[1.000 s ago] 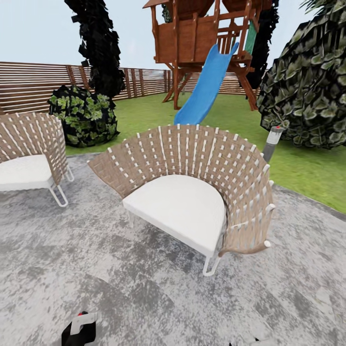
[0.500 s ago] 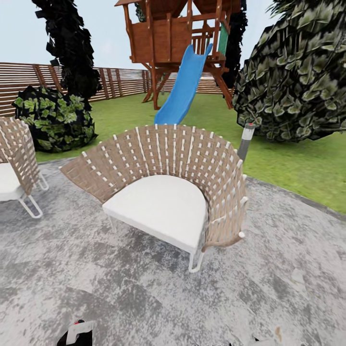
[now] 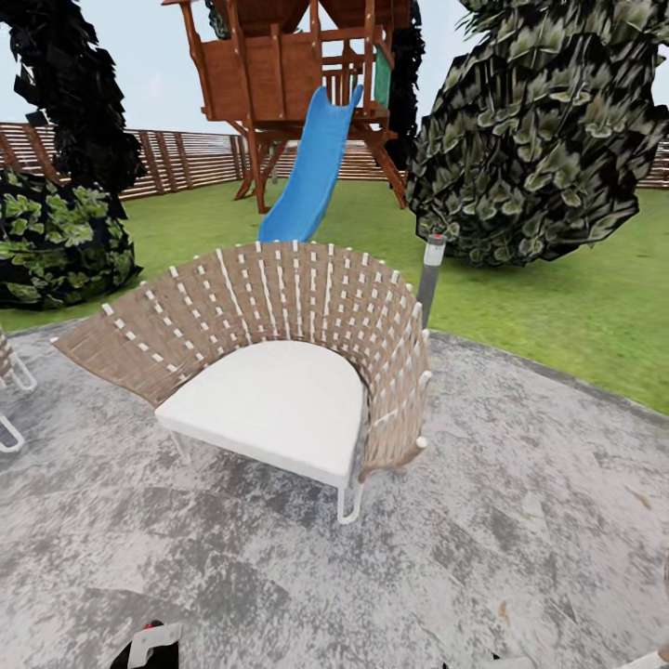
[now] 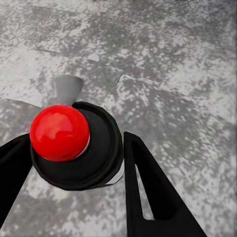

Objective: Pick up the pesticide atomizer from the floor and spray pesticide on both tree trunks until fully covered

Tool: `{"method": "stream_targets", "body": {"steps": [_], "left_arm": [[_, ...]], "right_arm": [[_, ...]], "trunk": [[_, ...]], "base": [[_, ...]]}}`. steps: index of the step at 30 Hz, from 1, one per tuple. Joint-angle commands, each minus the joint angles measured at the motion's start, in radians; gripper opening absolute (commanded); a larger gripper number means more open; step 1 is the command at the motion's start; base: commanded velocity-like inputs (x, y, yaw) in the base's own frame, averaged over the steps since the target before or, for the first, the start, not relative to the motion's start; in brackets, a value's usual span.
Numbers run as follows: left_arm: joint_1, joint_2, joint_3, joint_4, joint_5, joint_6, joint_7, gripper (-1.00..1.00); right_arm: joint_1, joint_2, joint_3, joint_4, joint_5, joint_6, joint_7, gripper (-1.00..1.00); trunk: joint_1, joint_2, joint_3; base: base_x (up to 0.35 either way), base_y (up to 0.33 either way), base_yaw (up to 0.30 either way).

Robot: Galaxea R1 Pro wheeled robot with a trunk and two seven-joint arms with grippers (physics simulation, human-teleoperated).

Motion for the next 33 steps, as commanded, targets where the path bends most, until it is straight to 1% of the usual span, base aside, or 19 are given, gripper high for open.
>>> {"method": "stream_targets", "body": {"steps": [1, 6, 23, 33], "left_arm": [[0.000, 0.000, 0.000, 0.000, 0.000, 0.000, 0.000, -1.00], [0.000, 0.000, 0.000, 0.000, 0.000, -0.001, 0.000, -1.00], [0.000, -0.002, -0.001, 0.000, -0.001, -0.001, 0.000, -1.00], [0.000, -0.003, -0.001, 0.000, -0.002, -0.001, 0.000, -1.00]], "right_arm": [[0.000, 0.000, 0.000, 0.000, 0.000, 0.000, 0.000, 1.00], [0.000, 0.000, 0.000, 0.000, -0.001, 0.000, 0.000, 1.00], [0.000, 0.000, -0.003, -0.001, -0.002, 0.001, 0.000, 1.00], [0.000, 0.000, -0.002, 0.000, 0.000, 0.001, 0.000, 1.00]], "trunk": [[0.000, 0.000, 0.000], [0.000, 0.000, 0.000], [0.000, 0.000, 0.000], [0.000, 0.000, 0.004]], "base": [[0.000, 0.000, -0.266], [0.000, 0.000, -0.148], [0.000, 0.000, -0.007], [0.000, 0.020, -0.248]]}}
